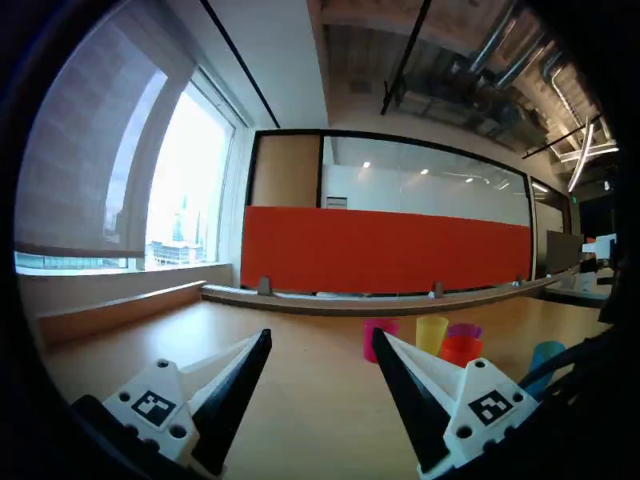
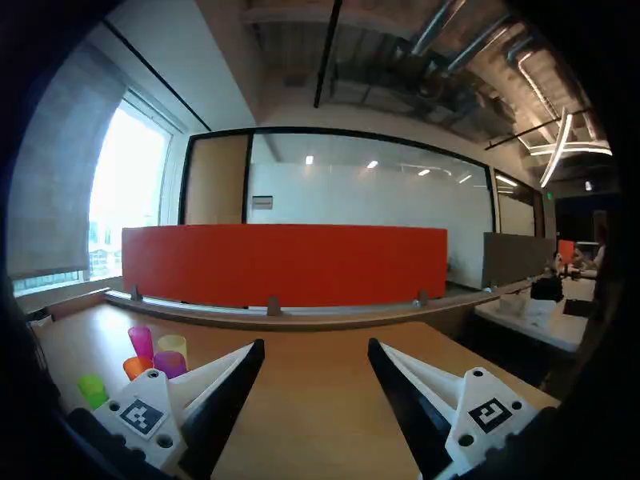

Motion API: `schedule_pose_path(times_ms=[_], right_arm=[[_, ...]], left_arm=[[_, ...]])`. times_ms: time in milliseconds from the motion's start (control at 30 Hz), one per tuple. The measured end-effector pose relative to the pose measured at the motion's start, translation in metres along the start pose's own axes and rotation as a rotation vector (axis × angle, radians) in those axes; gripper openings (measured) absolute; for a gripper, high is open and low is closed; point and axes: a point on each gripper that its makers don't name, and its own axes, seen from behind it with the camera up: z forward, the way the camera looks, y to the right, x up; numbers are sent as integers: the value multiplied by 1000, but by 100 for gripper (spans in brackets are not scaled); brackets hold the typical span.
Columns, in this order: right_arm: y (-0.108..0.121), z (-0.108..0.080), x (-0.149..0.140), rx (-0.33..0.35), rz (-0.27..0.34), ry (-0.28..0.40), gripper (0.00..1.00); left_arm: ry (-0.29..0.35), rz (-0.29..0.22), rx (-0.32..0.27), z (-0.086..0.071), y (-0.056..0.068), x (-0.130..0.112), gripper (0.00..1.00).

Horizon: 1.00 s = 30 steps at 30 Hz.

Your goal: Pour water

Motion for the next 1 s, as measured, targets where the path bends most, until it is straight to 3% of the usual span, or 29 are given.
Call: schedule_pose_path(times_ms=[200, 500, 1000], right_arm=[[6, -2, 1, -5, 4, 2, 100], [5, -2, -1, -4, 3, 2, 100], [17, -6, -5, -11, 24, 8, 100]], left_arm=[[-14, 4, -3, 0, 4, -8, 93], [-43, 50, -11, 2, 10, -18, 93], [-69, 56, -4, 6, 11, -27, 93]])
